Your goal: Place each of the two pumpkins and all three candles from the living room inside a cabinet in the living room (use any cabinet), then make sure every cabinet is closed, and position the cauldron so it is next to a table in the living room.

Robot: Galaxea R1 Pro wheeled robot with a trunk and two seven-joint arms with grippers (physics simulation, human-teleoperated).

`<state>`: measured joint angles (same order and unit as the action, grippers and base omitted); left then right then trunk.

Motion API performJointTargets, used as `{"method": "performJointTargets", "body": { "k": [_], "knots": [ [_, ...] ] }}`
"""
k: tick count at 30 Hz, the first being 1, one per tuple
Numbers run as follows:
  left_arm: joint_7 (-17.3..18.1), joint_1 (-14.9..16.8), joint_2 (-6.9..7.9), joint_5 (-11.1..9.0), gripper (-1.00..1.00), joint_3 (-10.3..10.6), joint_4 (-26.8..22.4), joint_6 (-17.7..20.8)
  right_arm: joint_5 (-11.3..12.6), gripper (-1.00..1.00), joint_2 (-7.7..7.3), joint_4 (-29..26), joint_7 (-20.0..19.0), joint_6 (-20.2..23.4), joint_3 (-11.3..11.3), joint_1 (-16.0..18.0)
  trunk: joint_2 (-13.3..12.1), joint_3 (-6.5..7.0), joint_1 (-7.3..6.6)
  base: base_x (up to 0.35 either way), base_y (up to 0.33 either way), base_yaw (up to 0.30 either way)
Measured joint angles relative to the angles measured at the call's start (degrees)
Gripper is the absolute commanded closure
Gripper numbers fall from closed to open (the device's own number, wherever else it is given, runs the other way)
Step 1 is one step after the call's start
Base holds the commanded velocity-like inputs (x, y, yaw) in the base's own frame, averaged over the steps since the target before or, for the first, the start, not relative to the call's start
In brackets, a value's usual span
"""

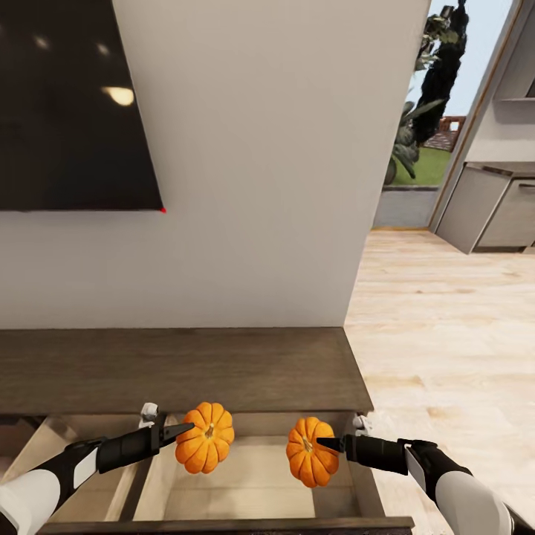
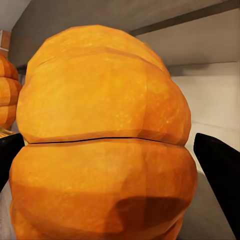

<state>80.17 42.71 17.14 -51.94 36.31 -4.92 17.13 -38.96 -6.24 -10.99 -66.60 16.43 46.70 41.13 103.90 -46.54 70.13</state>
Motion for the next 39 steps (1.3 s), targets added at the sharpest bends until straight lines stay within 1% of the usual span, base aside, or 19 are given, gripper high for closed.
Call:
{"method": "performJointTargets", "body": {
  "k": [7,17,39],
  "knots": [
    [0.0,0.0,-0.07,-0.05,1.0,-0.01,0.0,-0.06,0.01,1.0,0.0,0.0,-0.05,0.0,0.01,0.0,0.0,-0.51,0.0,0.0,0.0,0.0],
    [0.05,0.0,-0.05,-0.06,1.0,-0.04,0.0,-0.07,0.01,1.0,0.09,0.03,-0.05,0.0,0.02,0.0,0.0,-0.56,0.0,0.0,0.0,0.0],
    [0.0,0.0,0.0,0.01,1.0,0.02,0.0,-0.07,0.02,1.0,0.08,0.0,-0.04,-0.07,-0.01,0.0,8.81,-4.51,4.83,0.0,0.0,0.0]
  ]
}}
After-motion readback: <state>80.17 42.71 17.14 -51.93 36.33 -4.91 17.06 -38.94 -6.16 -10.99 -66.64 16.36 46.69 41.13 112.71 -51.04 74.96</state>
